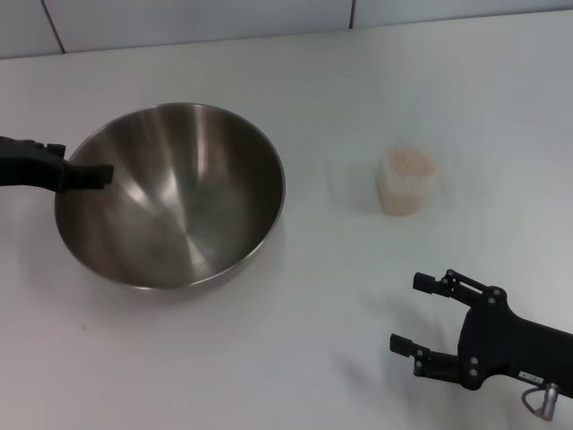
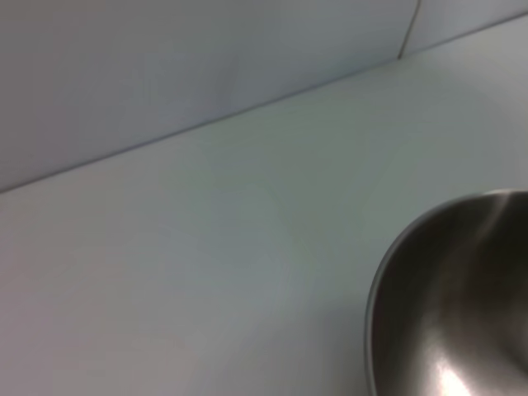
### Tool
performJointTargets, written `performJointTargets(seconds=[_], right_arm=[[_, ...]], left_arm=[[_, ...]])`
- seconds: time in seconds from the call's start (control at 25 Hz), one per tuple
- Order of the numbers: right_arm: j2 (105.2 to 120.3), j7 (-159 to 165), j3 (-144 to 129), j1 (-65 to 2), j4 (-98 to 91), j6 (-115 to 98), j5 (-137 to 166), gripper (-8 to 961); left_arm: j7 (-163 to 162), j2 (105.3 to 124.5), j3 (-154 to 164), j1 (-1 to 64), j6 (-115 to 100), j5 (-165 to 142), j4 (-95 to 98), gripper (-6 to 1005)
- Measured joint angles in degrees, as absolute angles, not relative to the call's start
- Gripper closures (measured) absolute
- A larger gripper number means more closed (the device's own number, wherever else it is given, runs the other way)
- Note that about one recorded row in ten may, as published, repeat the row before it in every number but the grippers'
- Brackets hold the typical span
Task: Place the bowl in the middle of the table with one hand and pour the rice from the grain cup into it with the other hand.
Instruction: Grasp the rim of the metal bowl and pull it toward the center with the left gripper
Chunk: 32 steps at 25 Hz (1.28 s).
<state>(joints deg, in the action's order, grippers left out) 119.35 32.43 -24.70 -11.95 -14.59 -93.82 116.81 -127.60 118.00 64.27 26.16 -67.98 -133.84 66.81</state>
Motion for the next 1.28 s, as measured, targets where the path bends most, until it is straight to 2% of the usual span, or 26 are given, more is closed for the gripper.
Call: performJointTargets(seconds=[0.72, 0.92, 1.04, 1.28], right_arm=[[119.35, 32.43, -24.69, -11.69, -14.59, -93.11, 116.80, 155], [119.35, 32.43, -24.69, -11.69, -14.59, -93.04, 116.80, 158], [119.35, 32.43, -24.70, -11.69, -14.59, -93.04, 116.80, 159], [119.35, 32.43, -24.69, -11.69, -14.59, -92.98, 116.80, 163]], left_arm=[[-127.83, 117.94, 64.21, 28.41, -69.25, -135.39, 64.10, 261], [-127.78, 117.90, 64.46, 28.48, -69.46, -135.42, 64.15, 510], [-127.78, 117.90, 64.43, 28.77, -69.65, -135.45, 64.05, 725], [-127.78, 117.79, 64.09, 30.35, -70.53, -135.43, 62.32, 836]])
